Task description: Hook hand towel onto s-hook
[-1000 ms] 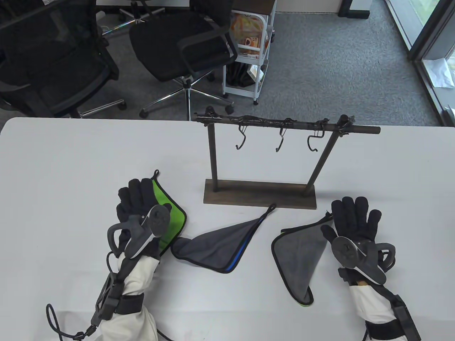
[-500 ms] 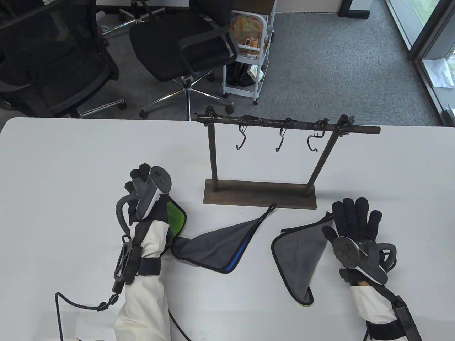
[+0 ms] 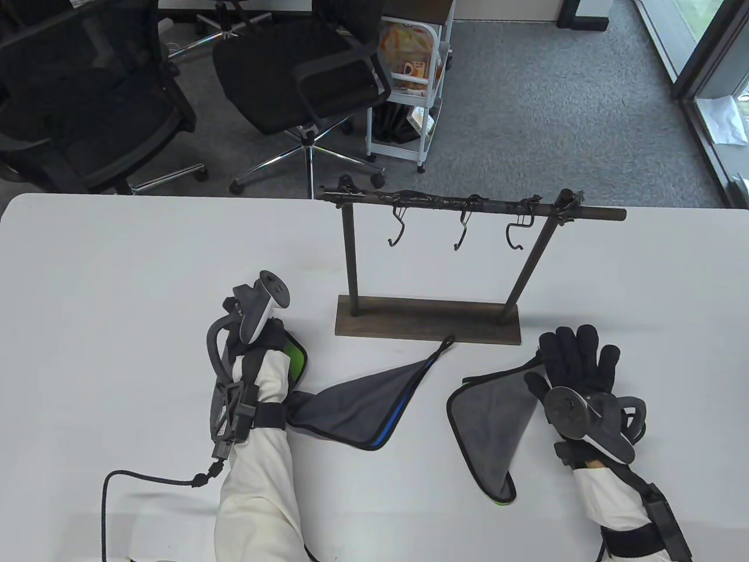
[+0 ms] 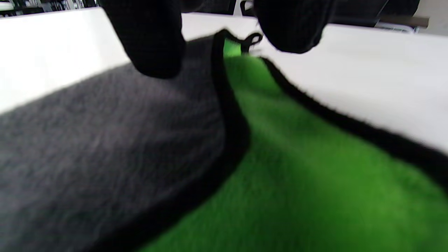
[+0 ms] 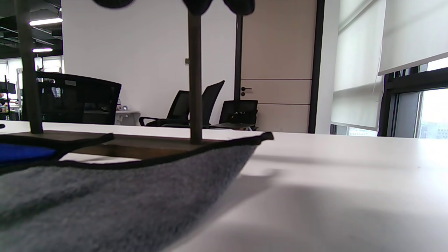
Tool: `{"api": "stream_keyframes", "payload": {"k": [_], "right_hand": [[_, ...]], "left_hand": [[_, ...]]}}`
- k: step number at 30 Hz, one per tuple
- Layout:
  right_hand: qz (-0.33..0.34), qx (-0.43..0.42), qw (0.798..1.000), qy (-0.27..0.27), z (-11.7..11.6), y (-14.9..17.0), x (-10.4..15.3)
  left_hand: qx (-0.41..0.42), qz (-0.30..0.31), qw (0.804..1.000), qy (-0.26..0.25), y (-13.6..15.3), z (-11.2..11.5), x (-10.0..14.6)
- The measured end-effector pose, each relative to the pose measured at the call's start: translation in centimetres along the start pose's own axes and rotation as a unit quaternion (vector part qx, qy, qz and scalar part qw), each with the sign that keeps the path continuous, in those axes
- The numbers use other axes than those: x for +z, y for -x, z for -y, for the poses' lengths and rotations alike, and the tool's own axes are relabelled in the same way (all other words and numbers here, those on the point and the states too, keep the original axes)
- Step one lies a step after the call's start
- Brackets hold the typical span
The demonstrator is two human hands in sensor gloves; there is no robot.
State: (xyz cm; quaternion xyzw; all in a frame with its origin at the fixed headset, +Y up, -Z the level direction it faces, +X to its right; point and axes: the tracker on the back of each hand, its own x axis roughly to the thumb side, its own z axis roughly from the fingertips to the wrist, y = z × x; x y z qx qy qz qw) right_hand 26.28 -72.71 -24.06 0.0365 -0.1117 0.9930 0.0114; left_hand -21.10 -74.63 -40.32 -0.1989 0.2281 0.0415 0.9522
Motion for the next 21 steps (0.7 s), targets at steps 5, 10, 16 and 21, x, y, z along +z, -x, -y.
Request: {"api": "stream_keyframes", "payload": {"k": [5, 10, 16, 21], "right_hand": [[0.004, 0.002, 1.000, -0.002, -0.2, -0.2, 0.0], [0.011, 0.004, 1.000, -0.008, -0.5, -0.5, 0.0], [0.019, 0.010, 1.000, -0.010, -0.7, -0.8, 0.1], [0.019, 0.009, 1.000, -0.014, -1.0, -0.8, 0.2]], "left_hand": [[0.016, -0.006, 0.999, 0.041, 0.5, 1.5, -1.0], [-0.031, -0.011, 0.999, 0.017, 0.0, 2.0, -0.9], [-0.022, -0.013, 0.999, -0.045, 0.0, 2.0, -0.7], [0.034, 0.024, 0.996, -0.079, 1.1, 1.8, -0.2]]}}
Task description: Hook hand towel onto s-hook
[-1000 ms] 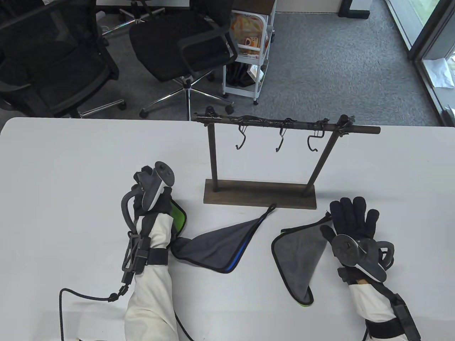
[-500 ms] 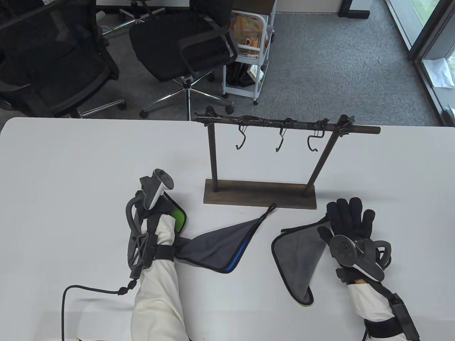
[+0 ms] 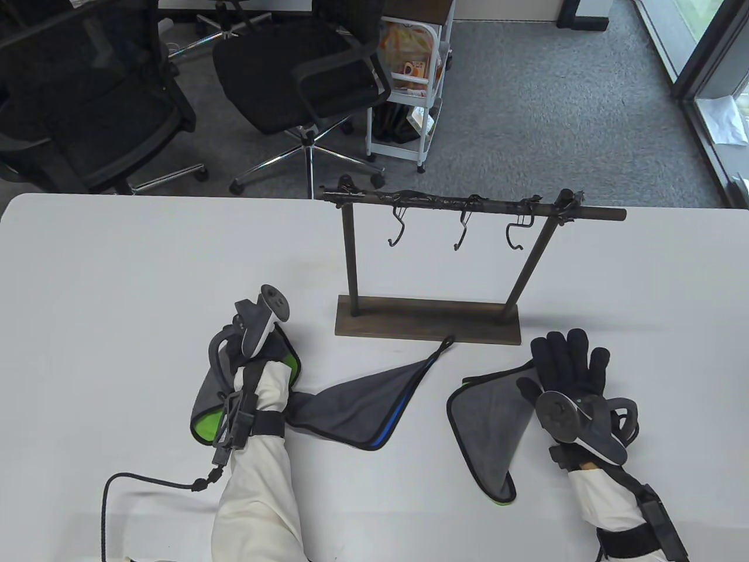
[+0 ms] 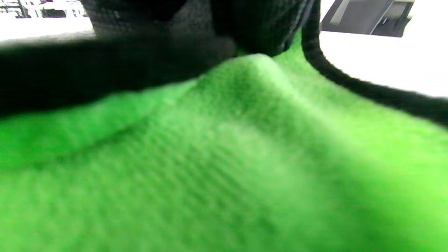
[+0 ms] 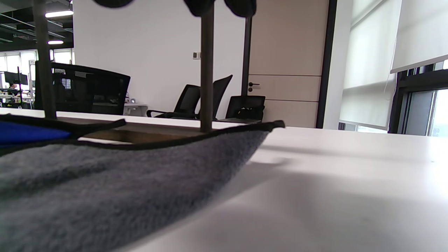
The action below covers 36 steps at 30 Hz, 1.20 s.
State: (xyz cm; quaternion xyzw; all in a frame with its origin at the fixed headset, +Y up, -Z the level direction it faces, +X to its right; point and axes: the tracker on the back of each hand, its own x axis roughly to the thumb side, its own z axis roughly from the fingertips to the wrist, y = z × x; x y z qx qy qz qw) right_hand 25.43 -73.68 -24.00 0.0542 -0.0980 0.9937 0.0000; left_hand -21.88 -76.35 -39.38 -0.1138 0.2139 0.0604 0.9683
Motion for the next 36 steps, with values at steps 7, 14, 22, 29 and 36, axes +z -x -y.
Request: {"api": "stream_keyframes", "payload": {"k": [7, 14, 22, 29, 36], "right_hand": [[0.002, -0.003, 1.000, -0.001, 0.0, -0.1, 0.1], [0.003, -0.006, 1.000, -0.002, -0.2, -0.1, 0.2], [0.004, -0.008, 1.000, 0.000, -0.3, -0.1, 0.2], [0.004, -0.008, 1.000, 0.000, -0.3, -0.1, 0.2], [0.004, -0.008, 1.000, 0.000, -0.3, -0.1, 0.2]], "left_hand": [[0.101, 0.069, 0.989, -0.085, 1.7, -2.9, 2.3], [0.247, 0.156, 0.950, -0.114, 2.7, -7.3, 5.7], [0.371, 0.271, 0.884, -0.091, 1.5, -10.8, 9.4], [0.422, 0.362, 0.829, -0.057, -0.5, -12.4, 12.2], [0.482, 0.422, 0.767, 0.041, -3.0, -12.5, 12.7]]}}
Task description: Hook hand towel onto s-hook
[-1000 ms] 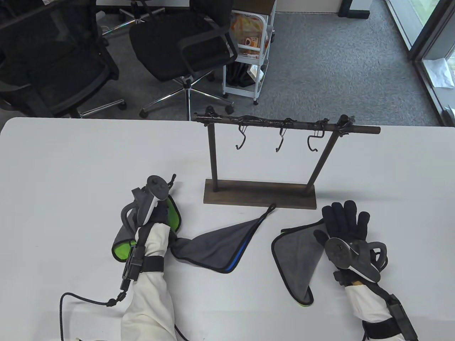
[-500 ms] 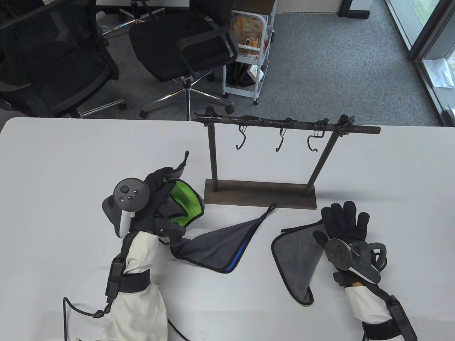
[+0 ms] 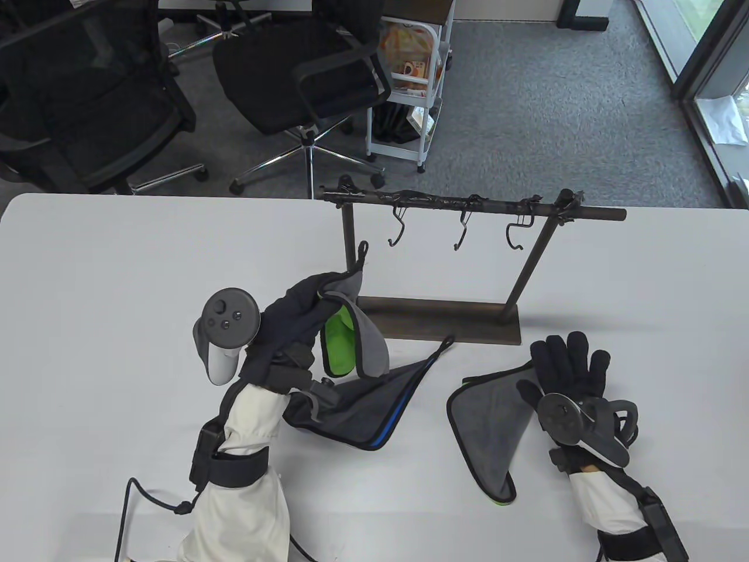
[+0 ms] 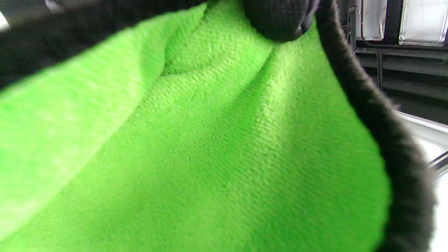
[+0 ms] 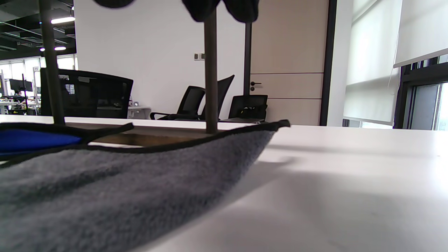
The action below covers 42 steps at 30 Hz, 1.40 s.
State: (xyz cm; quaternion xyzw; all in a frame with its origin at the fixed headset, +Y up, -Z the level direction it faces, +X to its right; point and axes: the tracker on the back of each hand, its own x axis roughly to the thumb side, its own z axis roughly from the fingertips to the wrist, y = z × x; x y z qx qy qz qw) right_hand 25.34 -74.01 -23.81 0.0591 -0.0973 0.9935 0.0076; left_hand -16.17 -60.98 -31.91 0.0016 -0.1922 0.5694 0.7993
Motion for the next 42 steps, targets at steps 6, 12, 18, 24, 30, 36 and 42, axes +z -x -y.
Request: {"api": "stream_keyframes", "payload": {"k": [6, 12, 18, 24, 30, 36, 42], "right_hand": [[0.000, 0.000, 1.000, 0.000, 0.0, 0.0, 0.0], [-0.001, -0.009, 1.000, 0.000, 0.0, 0.2, 0.1], [0.000, -0.008, 1.000, -0.002, 0.0, 0.3, 0.1], [0.000, -0.008, 1.000, -0.002, 0.0, 0.3, 0.1], [0.002, -0.008, 1.000, -0.003, 0.0, 0.4, 0.1], [0.004, -0.006, 1.000, -0.006, -0.1, 0.2, 0.1], [0.004, -0.006, 1.000, -0.006, -0.1, 0.2, 0.1]], "left_hand": [[0.069, -0.018, 0.996, 0.045, 1.1, 1.6, -1.6], [0.133, -0.035, 0.988, 0.070, 3.1, 2.7, -2.8], [0.162, -0.048, 0.982, 0.086, 4.4, 3.3, -3.5], [0.206, -0.049, 0.974, 0.085, 5.0, 3.5, -3.7], [0.215, -0.061, 0.971, 0.084, 6.0, 3.7, -3.8], [0.233, -0.070, 0.966, 0.088, 6.7, 4.1, -4.0], [0.229, -0.078, 0.967, 0.086, 7.0, 4.3, -4.2]]}}
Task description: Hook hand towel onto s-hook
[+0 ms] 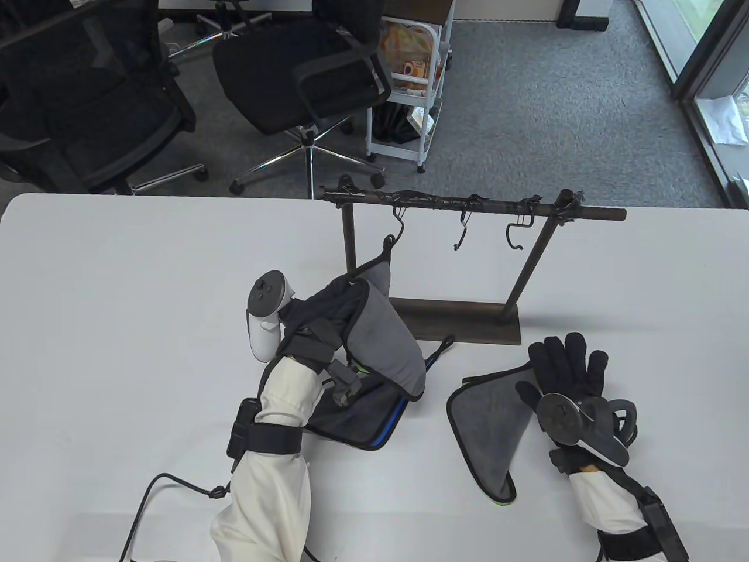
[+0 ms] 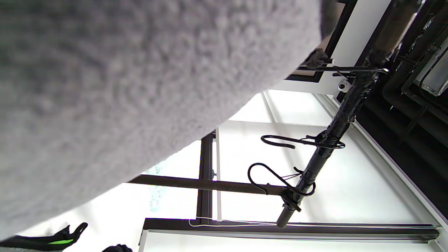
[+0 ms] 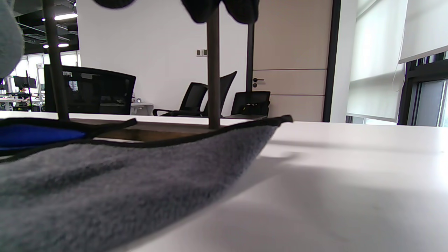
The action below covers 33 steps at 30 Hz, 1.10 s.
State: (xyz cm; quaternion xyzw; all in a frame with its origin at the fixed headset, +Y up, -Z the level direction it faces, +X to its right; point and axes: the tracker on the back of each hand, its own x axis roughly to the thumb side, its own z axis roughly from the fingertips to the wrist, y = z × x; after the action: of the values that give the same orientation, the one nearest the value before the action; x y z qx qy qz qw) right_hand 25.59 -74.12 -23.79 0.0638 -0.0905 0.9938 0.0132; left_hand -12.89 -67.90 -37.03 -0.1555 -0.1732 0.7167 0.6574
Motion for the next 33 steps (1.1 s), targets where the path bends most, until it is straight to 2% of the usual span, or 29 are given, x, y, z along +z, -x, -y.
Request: {"api": "stream_keyframes", "payload": {"k": [20, 27, 33], "right_hand": [[0.007, 0.004, 1.000, -0.009, -0.1, -0.3, 0.0], [0.005, 0.003, 1.000, -0.012, -0.1, -0.3, 0.0], [-0.001, -0.001, 1.000, -0.013, -0.1, -0.2, -0.1]], "left_hand": [[-0.100, -0.028, 0.993, -0.056, 2.0, -0.4, -0.8], [-0.229, -0.051, 0.969, -0.076, 1.7, -1.3, 0.0], [-0.297, -0.046, 0.946, -0.117, -0.2, -2.4, 1.8]]}}
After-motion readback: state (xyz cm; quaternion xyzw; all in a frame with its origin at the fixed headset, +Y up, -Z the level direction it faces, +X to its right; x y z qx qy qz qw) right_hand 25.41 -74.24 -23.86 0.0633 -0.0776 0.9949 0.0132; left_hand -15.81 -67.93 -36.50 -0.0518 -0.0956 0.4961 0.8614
